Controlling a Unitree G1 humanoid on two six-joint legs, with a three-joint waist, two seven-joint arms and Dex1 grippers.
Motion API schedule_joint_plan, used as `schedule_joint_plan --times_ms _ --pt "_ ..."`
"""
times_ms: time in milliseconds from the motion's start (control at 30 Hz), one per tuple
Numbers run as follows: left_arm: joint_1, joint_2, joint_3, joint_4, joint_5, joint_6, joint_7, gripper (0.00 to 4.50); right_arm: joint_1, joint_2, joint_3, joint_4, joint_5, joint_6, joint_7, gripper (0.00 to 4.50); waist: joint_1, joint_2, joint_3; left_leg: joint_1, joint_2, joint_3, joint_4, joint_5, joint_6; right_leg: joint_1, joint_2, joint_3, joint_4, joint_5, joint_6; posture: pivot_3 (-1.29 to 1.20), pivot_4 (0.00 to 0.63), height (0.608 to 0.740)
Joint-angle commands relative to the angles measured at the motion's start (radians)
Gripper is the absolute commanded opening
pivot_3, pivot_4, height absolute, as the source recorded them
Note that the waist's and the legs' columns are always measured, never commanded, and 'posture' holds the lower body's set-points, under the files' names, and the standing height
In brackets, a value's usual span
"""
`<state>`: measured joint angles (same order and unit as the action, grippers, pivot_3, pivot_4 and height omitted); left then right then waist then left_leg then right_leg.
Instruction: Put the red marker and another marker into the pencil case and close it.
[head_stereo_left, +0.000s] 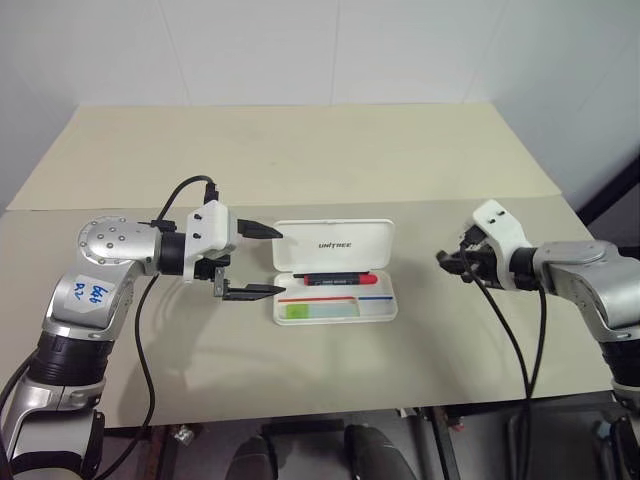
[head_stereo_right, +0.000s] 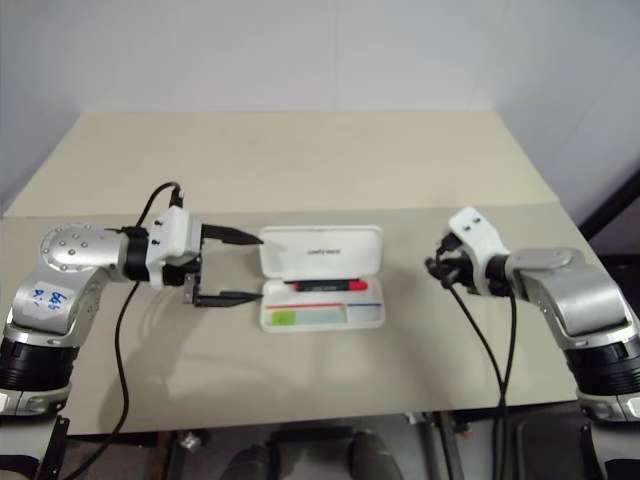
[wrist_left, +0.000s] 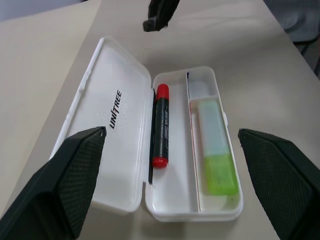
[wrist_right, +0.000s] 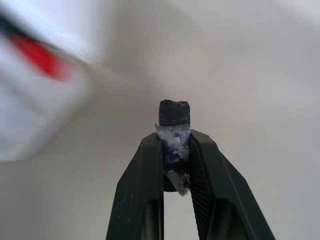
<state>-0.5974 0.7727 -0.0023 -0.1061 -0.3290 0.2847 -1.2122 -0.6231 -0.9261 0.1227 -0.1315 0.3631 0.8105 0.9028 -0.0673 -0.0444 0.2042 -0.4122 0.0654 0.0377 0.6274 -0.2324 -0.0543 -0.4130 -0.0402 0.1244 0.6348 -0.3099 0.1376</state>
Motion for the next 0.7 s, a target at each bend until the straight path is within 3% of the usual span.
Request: schedule_joint_plan --times_ms 33,300,700 --pt "-0.001 0.013 0.011 -0.002 -0.008 -0.031 -0.01 4.5 -0.042 -0.008 0.055 -0.028 -0.022 -0.214 0.189 0.36 -0.002 0.0 0.0 0.0 0.0 0.0 0.0 0.0 0.0 0.0 0.0 0.0 0.0 0.0 0.0 0.0 0.15 0.74" --pt "0.019 0.02 0.016 -0.019 -0.012 -0.023 -0.003 4.5 -0.096 0.086 0.199 0.03 -0.107 -0.382 0.346 0.36 0.0 0.0 0.0 0.0 0.0 0.0 0.002 0.0 0.0 0.001 0.0 0.0 0.001 0.0 0.0 0.0 0.15 0.74" --pt "0.055 0.037 0.037 -0.069 -0.027 0.011 0.03 4.5 -0.082 0.15 0.229 0.098 -0.182 -0.445 0.414 0.36 0.01 0.0 0.0 0.001 0.0 0.0 0.003 0.0 0.0 0.001 0.0 0.0 0.003 0.0 -0.001 0.0 0.15 0.74"
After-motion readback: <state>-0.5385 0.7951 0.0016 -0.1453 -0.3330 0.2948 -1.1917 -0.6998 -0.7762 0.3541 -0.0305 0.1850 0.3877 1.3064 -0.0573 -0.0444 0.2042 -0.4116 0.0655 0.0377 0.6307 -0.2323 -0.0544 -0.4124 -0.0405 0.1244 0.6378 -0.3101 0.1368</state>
